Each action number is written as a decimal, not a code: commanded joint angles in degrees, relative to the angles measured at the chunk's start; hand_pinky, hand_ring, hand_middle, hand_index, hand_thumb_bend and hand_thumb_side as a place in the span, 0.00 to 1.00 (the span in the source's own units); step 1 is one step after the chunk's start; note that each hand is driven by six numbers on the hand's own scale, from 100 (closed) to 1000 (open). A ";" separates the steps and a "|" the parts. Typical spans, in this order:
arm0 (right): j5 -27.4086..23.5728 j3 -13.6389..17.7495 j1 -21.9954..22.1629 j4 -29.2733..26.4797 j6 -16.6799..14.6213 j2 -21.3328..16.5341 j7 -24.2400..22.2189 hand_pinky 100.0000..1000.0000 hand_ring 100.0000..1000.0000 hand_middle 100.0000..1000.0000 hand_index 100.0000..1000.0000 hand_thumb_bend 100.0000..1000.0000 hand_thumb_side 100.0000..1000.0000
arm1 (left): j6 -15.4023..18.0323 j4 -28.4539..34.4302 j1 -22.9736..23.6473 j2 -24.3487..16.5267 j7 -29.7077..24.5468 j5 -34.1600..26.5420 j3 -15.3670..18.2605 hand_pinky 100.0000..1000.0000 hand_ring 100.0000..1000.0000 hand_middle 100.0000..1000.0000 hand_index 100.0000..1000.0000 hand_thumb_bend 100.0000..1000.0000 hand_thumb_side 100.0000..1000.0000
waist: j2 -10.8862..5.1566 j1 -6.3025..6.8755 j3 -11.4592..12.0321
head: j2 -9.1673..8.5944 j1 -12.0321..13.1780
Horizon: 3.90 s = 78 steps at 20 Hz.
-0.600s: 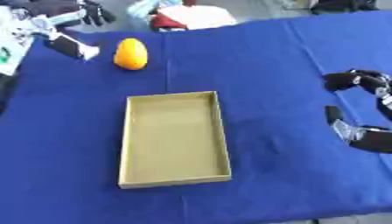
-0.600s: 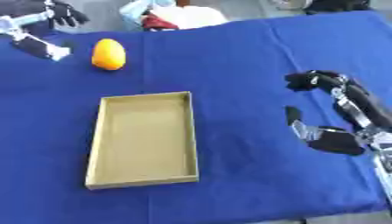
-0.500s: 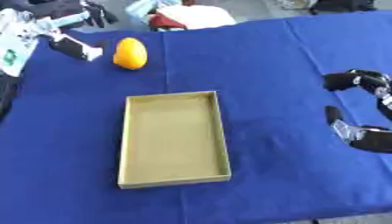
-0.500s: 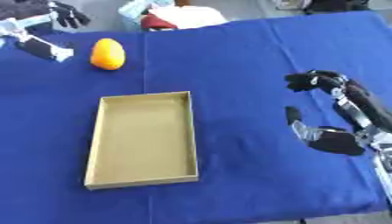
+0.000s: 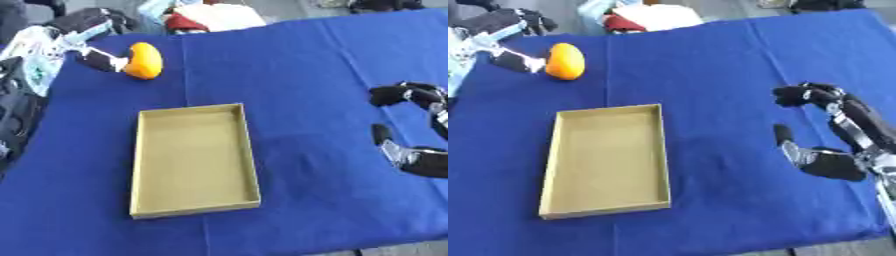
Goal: Pick up objects on the table and place them in the box.
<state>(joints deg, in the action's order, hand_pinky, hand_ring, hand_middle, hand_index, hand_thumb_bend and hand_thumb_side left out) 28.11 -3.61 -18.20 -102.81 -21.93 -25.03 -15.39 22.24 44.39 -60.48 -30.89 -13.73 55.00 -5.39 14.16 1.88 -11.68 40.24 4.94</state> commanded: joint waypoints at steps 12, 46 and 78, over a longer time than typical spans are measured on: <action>-0.66 0.17 -1.00 -0.62 -0.17 -0.15 -0.19 0.68 0.67 0.65 0.86 0.00 0.41 | -0.63 -3.44 -0.24 0.37 2.41 5.46 1.31 0.69 0.68 0.74 0.89 0.04 0.16 | 0.31 -0.02 -0.89 | -0.56 0.27; -0.26 0.64 -0.47 -0.32 -0.17 -0.69 -0.01 0.68 0.67 0.65 0.85 0.00 0.38 | 9.91 13.66 1.55 -6.35 23.17 -3.93 -3.73 0.31 0.27 0.20 0.34 0.00 0.05 | -1.60 -0.38 0.96 | -0.77 -0.79; -1.08 -1.04 -0.81 -0.02 -1.00 -0.62 -1.97 0.68 0.67 0.65 0.85 0.00 0.40 | 21.38 49.03 10.98 -11.64 -7.59 -16.74 -25.46 0.50 0.45 0.39 0.52 0.00 0.15 | -2.15 0.20 1.50 | -0.84 -2.00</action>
<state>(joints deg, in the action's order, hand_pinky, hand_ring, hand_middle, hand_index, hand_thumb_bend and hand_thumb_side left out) 27.53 -4.72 -18.19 -102.44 -22.75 -24.54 -17.12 43.06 93.44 -48.79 -42.01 -19.66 38.63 -31.09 12.98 2.32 -10.18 39.74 3.20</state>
